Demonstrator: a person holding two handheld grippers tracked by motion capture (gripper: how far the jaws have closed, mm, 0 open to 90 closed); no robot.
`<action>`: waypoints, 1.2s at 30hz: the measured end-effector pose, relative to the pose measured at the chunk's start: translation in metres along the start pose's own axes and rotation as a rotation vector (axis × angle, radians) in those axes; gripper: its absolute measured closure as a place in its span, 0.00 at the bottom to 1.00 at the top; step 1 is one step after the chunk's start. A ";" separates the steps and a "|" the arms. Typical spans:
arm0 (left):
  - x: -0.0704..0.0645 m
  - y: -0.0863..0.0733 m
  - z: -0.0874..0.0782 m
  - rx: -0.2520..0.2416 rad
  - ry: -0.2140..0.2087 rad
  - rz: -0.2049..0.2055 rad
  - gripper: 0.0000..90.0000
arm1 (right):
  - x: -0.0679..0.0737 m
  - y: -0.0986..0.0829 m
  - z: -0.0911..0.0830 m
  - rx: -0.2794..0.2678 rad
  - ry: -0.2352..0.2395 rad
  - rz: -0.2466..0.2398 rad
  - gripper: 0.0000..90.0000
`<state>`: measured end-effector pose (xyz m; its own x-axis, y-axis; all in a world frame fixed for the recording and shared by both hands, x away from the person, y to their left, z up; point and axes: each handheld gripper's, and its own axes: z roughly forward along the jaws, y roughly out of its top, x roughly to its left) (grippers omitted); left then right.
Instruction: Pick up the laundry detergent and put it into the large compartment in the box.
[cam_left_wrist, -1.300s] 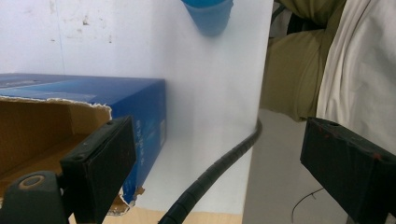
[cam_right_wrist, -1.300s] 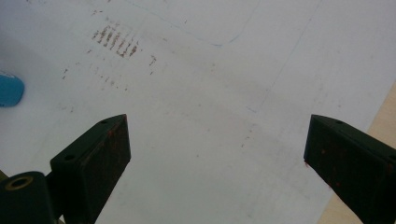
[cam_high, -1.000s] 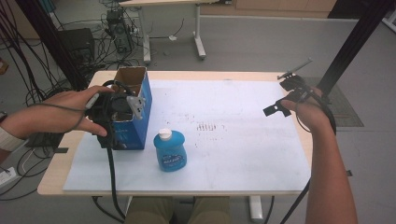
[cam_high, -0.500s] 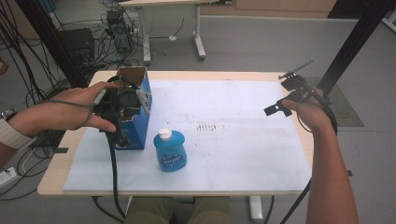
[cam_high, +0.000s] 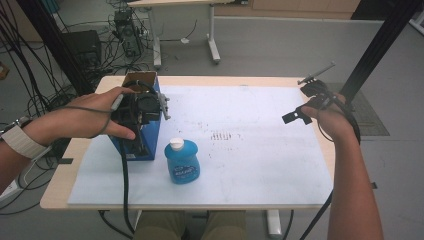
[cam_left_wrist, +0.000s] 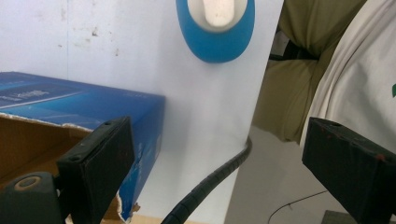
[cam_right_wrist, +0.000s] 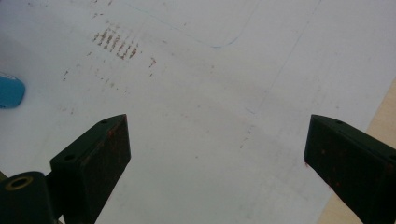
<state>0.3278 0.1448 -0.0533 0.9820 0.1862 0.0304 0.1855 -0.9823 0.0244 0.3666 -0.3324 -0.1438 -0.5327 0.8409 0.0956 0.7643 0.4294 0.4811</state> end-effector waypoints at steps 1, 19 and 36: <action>0.000 0.001 0.000 -0.001 -0.001 -0.003 0.11 | 0.000 0.000 0.001 0.001 0.001 0.000 0.08; 0.003 0.015 0.004 -0.009 -0.012 -0.063 0.11 | -0.001 0.000 0.005 0.002 0.007 -0.002 0.08; 0.004 0.037 0.011 -0.029 -0.013 -0.138 0.10 | -0.004 -0.003 0.006 -0.002 0.010 0.003 0.08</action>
<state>0.3388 0.1090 -0.0635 0.9476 0.3191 0.0121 0.3180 -0.9464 0.0563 0.3680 -0.3352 -0.1507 -0.5337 0.8390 0.1056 0.7654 0.4262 0.4822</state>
